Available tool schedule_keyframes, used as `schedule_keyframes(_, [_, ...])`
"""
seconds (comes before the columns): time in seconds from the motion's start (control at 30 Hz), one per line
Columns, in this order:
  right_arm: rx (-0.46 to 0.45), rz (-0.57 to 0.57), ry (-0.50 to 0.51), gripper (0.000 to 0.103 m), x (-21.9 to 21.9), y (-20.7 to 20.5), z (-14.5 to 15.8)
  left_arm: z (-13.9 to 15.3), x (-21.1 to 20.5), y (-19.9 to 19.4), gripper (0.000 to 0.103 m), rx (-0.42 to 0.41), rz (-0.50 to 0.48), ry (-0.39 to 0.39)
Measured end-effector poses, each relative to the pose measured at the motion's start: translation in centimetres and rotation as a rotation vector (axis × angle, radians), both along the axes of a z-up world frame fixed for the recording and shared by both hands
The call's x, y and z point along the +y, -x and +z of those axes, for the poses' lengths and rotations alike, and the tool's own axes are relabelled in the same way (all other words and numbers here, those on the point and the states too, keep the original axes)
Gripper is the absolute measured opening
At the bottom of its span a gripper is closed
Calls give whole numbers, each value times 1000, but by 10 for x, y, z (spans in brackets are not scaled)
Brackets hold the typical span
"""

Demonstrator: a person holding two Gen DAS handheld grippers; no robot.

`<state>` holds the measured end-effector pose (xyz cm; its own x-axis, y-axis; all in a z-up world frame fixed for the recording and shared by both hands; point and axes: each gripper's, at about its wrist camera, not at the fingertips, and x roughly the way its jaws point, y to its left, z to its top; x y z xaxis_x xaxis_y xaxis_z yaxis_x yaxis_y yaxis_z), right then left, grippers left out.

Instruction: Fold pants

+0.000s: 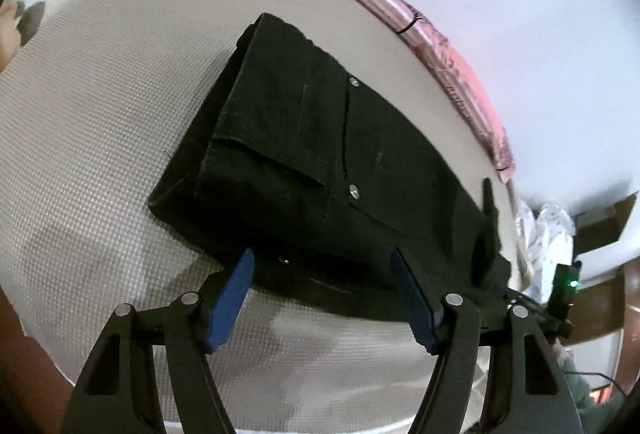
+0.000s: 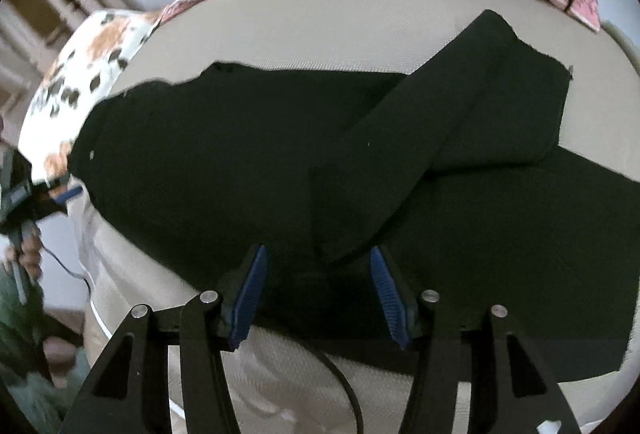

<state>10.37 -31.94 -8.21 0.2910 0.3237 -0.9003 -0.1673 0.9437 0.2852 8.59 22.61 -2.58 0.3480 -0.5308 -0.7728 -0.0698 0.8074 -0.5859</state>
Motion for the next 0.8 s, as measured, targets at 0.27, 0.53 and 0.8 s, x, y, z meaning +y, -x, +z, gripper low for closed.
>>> schedule_keyframes(0.27, [88,-124,-91,50,-14,-20,-31,-15,9,-6,70,43,97,44])
schedule_keyframes(0.53, [30,-105,-68,8,-4,-22,-29,-18,12,-21,34,48,96,-70])
schedule_keyframes(0.8, [-8,-116,-25,6,-9,1,-5,7,-3,-25,23,-68,-86,-210])
